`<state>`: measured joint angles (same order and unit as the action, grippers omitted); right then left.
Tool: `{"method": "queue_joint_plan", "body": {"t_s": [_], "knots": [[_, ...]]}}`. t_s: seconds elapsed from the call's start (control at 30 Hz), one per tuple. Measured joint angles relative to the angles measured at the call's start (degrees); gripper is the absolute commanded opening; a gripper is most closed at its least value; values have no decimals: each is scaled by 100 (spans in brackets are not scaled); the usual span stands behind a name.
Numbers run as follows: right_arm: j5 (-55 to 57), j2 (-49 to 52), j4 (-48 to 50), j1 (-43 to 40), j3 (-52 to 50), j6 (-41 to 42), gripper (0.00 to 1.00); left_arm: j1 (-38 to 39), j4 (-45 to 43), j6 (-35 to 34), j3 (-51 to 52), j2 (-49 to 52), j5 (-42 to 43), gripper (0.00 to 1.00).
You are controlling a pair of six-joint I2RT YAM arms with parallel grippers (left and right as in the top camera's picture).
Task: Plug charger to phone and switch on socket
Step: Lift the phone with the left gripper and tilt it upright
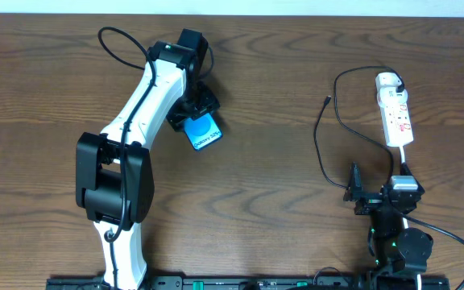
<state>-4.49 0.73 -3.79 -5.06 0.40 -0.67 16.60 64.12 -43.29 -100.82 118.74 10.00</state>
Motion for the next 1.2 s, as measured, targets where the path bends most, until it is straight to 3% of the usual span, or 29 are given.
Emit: {"method": "queue_joint_plan", "body": {"t_s": [0.37,0.8,1.2], "knots": [[0,0,0,0,0,2,99,0,109,286,0,-2,1930,72],[0,0,0,0,0,0,99,0,144,291,0,-2,3609,72],[0,0,0,0,0,2,99,0,144,291,0,-2,4096,72]]}}
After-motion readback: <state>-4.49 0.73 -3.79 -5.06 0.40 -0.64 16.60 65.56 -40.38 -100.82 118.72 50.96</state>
